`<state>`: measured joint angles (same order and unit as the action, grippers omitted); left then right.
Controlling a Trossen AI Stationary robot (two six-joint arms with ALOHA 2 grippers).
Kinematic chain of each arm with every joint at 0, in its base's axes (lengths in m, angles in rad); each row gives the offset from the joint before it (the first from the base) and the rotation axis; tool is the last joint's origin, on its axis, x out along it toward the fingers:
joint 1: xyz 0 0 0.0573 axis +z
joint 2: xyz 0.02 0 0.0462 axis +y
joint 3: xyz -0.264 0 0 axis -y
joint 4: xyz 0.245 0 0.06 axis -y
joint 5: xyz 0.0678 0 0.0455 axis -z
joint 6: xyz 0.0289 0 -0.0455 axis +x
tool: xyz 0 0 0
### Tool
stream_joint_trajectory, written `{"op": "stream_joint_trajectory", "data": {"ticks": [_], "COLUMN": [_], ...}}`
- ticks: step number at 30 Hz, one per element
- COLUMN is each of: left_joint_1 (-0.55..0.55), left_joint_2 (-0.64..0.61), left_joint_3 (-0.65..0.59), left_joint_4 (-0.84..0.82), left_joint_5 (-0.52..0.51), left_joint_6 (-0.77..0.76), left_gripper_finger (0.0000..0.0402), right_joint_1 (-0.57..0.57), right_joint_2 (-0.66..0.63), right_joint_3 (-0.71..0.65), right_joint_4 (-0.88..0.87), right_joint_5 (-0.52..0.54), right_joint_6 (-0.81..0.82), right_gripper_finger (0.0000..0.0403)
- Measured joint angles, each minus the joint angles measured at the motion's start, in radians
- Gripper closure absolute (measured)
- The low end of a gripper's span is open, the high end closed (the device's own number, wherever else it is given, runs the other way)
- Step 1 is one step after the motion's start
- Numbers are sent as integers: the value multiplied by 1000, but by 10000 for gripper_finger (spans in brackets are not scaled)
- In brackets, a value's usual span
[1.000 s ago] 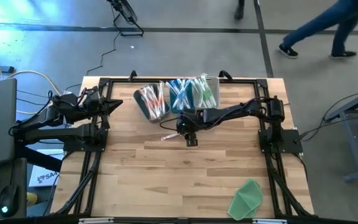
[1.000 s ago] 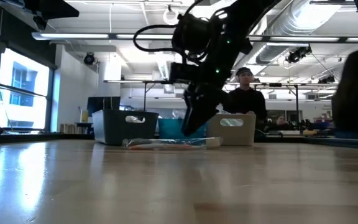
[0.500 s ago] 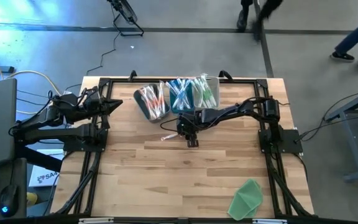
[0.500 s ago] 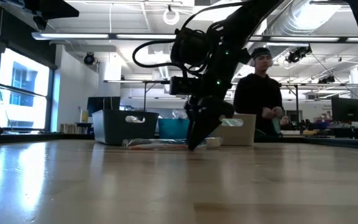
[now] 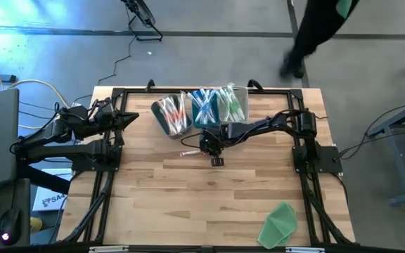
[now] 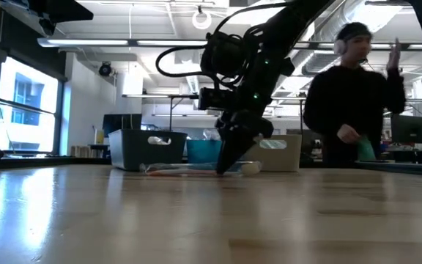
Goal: Pick & Place Toothbrushes
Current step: Put the orange toothbrush into the dark blue bin
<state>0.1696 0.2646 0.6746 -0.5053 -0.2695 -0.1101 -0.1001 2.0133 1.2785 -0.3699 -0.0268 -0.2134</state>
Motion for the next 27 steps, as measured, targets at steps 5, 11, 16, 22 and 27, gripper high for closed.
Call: {"op": "stream_joint_trajectory", "data": {"ticks": [5, 11, 16, 22, 27], "left_joint_1": [0, 0, 0, 0, 0], "left_joint_2": [0, 0, 0, 0, 0], "left_joint_3": [0, 0, 0, 0, 0], "left_joint_4": [0, 1, 1, 1, 1], "left_joint_5": [0, 0, 0, 0, 0], "left_joint_6": [0, 0, 0, 0, -19], "left_gripper_finger": [401, 402, 401, 401, 402], "right_joint_1": [0, -1, -5, -21, -35], "right_joint_2": [-30, -130, -215, -237, -184], "right_joint_3": [-1, 6, 7, 29, 115], "right_joint_4": [8, 19, 81, 285, 328], "right_joint_5": [1, 0, -3, 3, 47], "right_joint_6": [8, 34, 79, 227, 306], "right_gripper_finger": [400, 400, 400, 400, 400]}}
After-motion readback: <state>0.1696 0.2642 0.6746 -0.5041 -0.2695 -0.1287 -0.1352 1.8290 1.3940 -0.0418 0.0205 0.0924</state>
